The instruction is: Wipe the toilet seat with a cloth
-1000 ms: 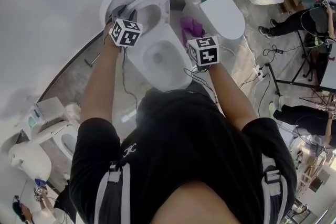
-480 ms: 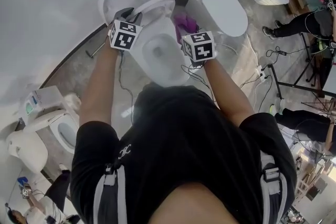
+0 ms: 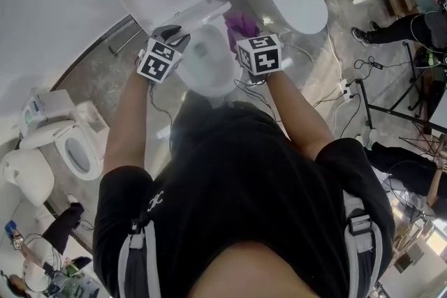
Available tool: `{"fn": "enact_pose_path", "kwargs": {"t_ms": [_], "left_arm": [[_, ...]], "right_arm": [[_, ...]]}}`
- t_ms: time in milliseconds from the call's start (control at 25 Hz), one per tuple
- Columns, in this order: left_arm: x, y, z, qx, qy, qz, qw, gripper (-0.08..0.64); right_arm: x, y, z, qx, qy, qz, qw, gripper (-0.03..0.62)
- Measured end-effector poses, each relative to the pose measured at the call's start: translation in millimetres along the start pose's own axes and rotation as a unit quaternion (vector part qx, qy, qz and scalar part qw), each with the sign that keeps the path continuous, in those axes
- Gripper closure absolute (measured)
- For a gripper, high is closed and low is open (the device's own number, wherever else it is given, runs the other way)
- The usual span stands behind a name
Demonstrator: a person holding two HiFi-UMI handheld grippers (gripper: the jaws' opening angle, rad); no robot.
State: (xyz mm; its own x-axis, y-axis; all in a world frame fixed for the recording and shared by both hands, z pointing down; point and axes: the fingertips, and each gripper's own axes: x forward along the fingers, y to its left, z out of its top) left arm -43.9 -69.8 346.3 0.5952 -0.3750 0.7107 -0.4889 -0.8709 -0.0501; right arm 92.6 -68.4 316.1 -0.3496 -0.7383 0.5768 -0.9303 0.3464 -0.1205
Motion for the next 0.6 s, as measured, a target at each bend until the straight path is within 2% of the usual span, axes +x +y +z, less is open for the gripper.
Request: {"fn": "enact_pose_path", "kwargs": {"t_ms": [240,440,520,600], "left_arm": [[16,-66,-29,-0.058,-0.018,0.000,0.9981,0.422],[25,-100,-51,-0.093,-0.027,0.020,0.9951,0.420],[29,-109,-60,-0.132,-0.038,0.014,0.9904,0.420],[33,-112,-67,-0.205,-0.059,-0.004,0.9770,0.422]], "right_arm": [[-20,-5,-60,0.000,0.031,0.024,0.999,0.543],[-26,-1,-104,-0.003,0.062,0.038,0.997,0.543],[-25,0,-114,-0.001,0.068,0.041,0.997,0.543],[-22,1,-122,0.001,0.074,0.046,0.996,0.544]]}}
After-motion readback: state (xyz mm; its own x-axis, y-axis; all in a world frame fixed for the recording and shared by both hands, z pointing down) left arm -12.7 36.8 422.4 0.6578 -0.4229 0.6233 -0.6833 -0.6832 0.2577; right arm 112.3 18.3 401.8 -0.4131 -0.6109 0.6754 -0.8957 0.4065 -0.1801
